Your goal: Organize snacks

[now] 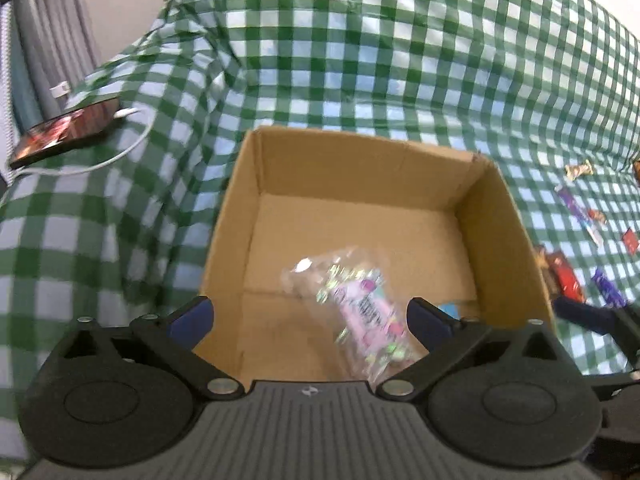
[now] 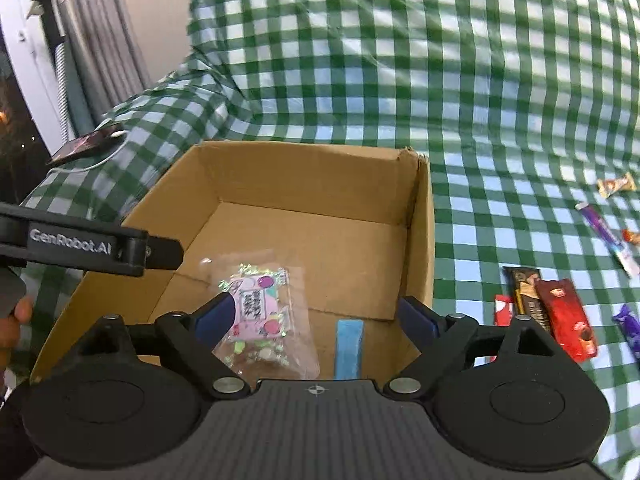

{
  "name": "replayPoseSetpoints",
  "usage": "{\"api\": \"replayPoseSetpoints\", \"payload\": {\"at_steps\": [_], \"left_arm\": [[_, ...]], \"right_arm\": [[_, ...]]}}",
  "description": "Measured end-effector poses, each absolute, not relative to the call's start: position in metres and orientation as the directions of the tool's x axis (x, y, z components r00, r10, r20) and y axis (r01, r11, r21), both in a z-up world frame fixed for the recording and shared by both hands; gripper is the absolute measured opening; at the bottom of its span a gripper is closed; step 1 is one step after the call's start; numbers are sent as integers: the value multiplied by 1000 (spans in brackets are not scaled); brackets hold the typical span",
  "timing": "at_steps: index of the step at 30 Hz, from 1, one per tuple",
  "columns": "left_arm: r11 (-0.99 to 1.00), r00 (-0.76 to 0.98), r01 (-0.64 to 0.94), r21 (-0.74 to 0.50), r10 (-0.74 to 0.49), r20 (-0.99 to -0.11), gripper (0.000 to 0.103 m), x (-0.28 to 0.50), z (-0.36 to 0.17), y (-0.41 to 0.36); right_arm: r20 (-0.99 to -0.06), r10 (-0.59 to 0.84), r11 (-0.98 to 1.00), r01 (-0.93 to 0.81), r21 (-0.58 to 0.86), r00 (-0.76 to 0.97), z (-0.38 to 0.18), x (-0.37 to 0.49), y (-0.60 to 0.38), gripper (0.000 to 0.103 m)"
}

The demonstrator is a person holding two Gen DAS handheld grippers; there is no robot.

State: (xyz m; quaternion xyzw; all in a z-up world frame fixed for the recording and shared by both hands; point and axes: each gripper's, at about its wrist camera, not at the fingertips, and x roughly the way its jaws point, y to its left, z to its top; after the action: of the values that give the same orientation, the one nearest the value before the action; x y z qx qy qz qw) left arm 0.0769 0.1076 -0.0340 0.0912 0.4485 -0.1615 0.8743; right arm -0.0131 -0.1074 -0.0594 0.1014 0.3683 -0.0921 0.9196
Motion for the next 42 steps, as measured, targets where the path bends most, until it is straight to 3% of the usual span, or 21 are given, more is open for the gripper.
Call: {"api": "replayPoseSetpoints", "payload": {"at_steps": [7, 12, 22, 42], "left_arm": [[953, 576, 300, 42, -147, -804, 103, 6, -15, 143], [953, 588, 301, 35, -156, -794, 103, -41, -2, 159], [956, 670, 292, 32, -181, -720, 103, -98, 27, 173], [955, 702, 294, 36, -190, -686, 103, -131, 43, 180]], "right_arm": [[-687, -98, 946, 281, 159, 720, -30, -70, -74, 95], [-639, -128, 954, 271, 131, 759, 0, -111, -26, 103], [-572, -164, 965, 250, 76, 804, 28, -159, 11, 103], [-518, -196, 957, 277, 82, 833, 39, -193, 21, 103]]}}
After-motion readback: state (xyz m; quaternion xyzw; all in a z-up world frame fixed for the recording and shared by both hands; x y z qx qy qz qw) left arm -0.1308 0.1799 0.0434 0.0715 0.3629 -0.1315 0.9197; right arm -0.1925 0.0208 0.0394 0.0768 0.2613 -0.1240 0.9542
